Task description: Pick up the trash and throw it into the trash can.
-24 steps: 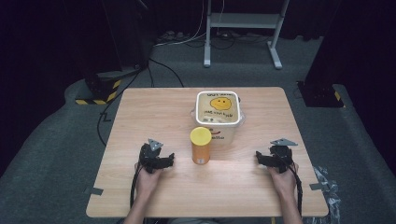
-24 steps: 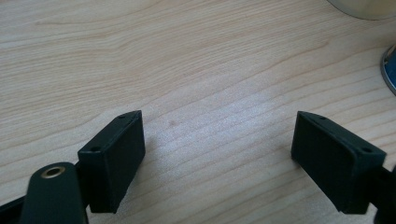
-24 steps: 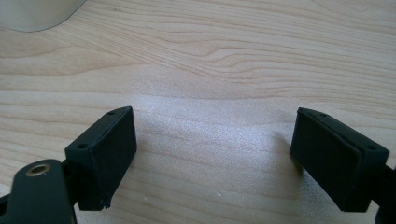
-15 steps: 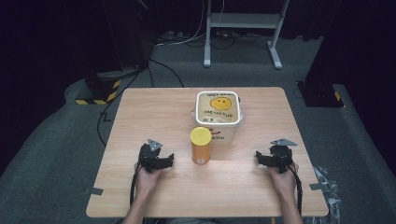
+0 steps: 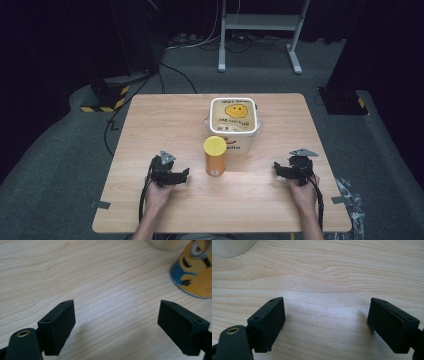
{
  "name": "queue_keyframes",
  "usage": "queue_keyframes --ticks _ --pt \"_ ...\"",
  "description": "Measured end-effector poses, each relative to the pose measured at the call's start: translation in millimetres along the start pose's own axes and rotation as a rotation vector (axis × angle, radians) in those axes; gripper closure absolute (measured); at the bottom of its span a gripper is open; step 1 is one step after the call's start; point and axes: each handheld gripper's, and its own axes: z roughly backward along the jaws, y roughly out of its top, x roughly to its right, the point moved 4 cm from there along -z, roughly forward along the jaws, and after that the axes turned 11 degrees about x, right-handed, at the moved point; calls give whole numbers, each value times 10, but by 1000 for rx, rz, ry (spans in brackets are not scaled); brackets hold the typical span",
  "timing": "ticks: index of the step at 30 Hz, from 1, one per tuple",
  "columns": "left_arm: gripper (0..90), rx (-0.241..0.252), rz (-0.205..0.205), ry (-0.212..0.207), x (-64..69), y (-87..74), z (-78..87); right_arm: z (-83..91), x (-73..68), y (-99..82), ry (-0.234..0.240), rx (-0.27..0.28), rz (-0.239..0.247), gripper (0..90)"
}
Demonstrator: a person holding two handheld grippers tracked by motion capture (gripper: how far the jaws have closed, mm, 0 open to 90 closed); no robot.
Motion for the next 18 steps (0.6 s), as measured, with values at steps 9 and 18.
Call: queue_keyframes --ticks 9,18 --pt "145 18 -21 -77 201 39 78 14 -1 -2 11 -15 -1 145" --pt "141 31 -27 -137 377 80 120 13 -2 -2 9 -14 -1 145"
